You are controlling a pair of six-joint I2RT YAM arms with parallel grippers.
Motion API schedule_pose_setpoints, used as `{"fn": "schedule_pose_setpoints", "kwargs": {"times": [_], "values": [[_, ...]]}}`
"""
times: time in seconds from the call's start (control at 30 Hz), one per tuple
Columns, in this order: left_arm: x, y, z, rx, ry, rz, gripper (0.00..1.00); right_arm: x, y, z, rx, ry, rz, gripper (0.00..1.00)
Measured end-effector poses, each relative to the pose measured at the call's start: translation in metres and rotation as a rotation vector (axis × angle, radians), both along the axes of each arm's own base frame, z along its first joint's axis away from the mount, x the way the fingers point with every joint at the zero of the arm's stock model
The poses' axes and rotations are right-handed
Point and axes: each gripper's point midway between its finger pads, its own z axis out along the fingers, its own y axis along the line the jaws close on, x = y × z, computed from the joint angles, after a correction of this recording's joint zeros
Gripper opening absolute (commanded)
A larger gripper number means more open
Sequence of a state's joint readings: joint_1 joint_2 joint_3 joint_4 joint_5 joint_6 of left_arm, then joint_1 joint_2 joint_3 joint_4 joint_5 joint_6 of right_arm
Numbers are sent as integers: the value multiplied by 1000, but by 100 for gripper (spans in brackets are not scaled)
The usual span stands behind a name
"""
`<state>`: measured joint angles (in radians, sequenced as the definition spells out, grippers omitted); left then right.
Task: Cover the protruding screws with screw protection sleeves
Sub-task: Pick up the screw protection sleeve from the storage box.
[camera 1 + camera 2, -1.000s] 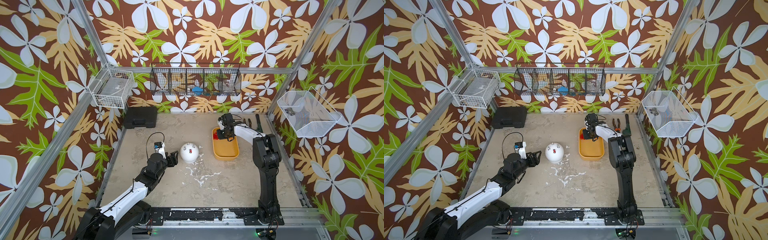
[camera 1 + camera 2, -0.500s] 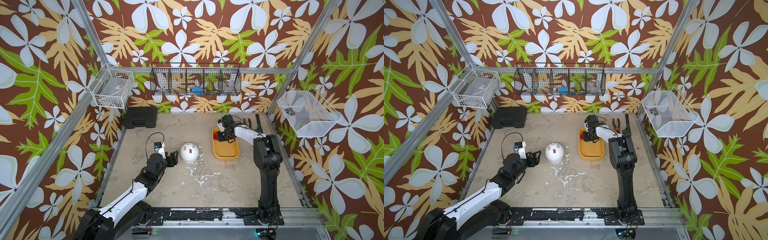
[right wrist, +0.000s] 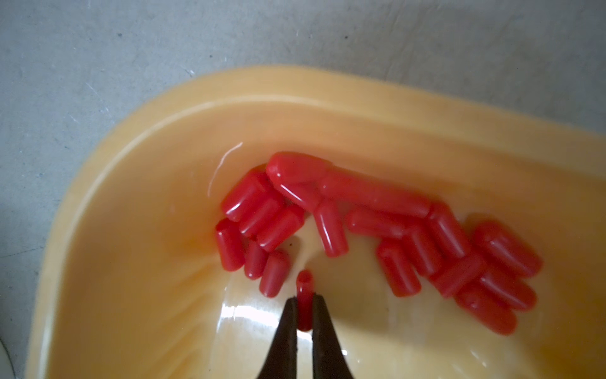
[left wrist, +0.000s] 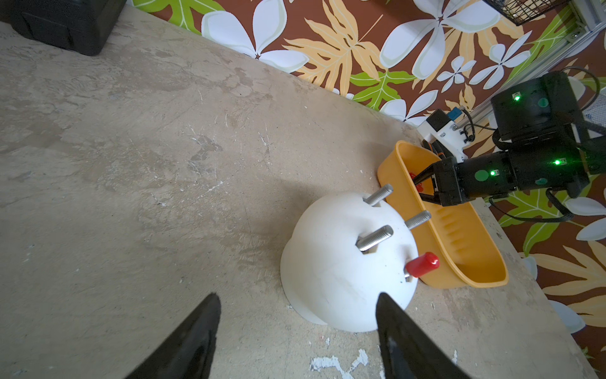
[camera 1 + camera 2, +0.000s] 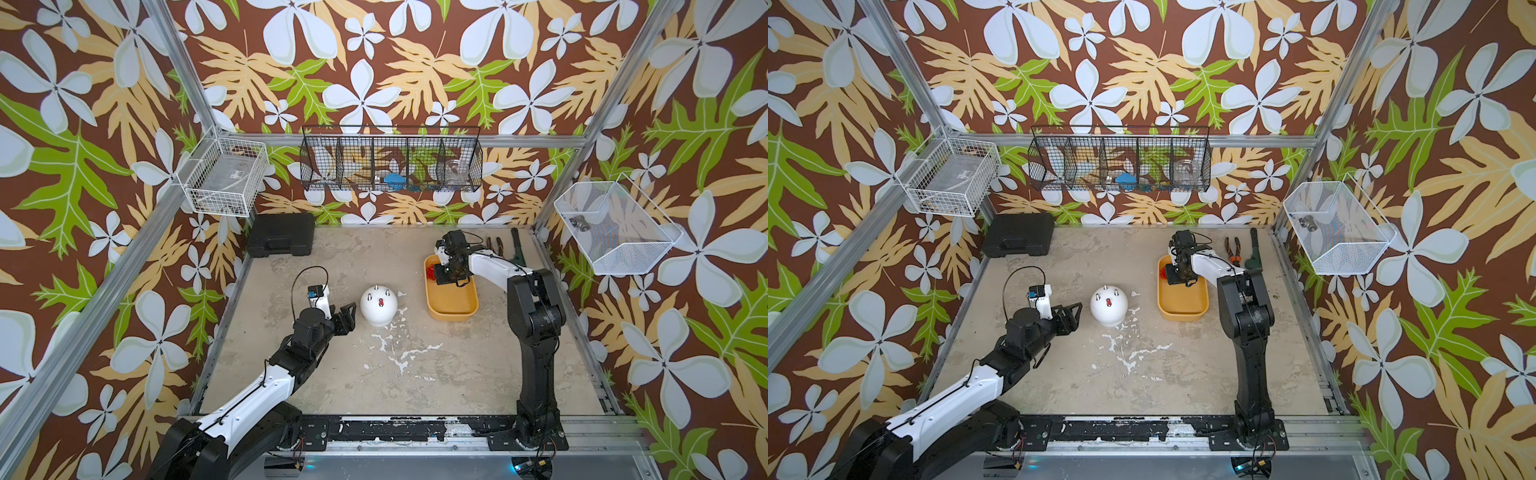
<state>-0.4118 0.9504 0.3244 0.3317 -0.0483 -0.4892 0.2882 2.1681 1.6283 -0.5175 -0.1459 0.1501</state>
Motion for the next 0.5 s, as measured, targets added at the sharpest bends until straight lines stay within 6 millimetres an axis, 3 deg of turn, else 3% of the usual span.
{"fn": "schedule_pose_setpoints", "kwargs": {"times": [0.17, 0.33, 0.43, 0.5], "values": [[-2, 1, -1, -1, -1, 2, 76, 1, -1, 12, -7, -21, -7, 5], [-3, 2, 4, -12, -16, 7, 76, -3, 9, 60, 20, -106, -8, 4], [-4, 4, 9, -18, -34, 14, 76, -24, 25, 97, 38, -171, 27, 4], [-8, 7, 8, -18, -42, 19, 76, -52, 42, 118, 70, -204, 79, 4]]}}
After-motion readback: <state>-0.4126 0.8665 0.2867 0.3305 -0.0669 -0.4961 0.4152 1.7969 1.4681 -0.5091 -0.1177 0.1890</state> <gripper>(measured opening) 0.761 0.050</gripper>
